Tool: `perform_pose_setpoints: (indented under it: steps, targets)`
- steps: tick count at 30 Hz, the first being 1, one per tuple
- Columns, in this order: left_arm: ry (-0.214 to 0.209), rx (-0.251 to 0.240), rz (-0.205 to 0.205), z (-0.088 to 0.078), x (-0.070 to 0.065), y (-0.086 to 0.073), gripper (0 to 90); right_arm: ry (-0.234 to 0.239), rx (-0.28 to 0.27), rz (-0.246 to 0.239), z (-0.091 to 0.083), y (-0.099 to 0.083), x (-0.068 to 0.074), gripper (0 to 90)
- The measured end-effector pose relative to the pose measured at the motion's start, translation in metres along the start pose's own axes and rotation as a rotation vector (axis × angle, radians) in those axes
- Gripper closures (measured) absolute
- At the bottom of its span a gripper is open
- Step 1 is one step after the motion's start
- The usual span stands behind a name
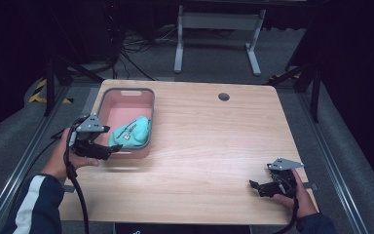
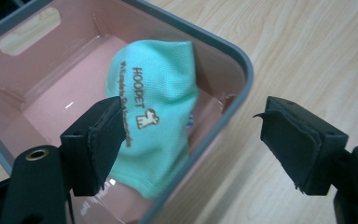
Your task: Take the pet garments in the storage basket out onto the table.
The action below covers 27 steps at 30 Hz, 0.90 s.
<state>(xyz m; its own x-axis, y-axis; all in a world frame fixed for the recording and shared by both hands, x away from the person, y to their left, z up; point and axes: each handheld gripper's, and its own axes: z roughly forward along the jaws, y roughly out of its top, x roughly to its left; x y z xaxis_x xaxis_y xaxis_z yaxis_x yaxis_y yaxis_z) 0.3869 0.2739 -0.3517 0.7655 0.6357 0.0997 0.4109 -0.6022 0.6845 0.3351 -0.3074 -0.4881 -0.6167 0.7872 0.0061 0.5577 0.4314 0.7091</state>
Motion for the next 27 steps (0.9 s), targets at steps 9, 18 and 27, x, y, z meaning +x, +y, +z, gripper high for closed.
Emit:
perform_pose_setpoints:
  steps: [9,18,27]
  targets:
    - [0.021,0.104,-0.021,0.032,0.025,0.032,24.5,0.000,0.000,0.000,0.000,0.000,0.000,0.5]
    - [-0.020,0.272,0.007,0.071,0.040,0.043,23.1,0.000,0.000,-0.002,0.000,0.000,0.000,0.5]
    - [-0.054,0.409,-0.006,0.108,0.051,0.044,21.2,0.000,0.000,-0.001,0.000,0.000,0.000,0.5]
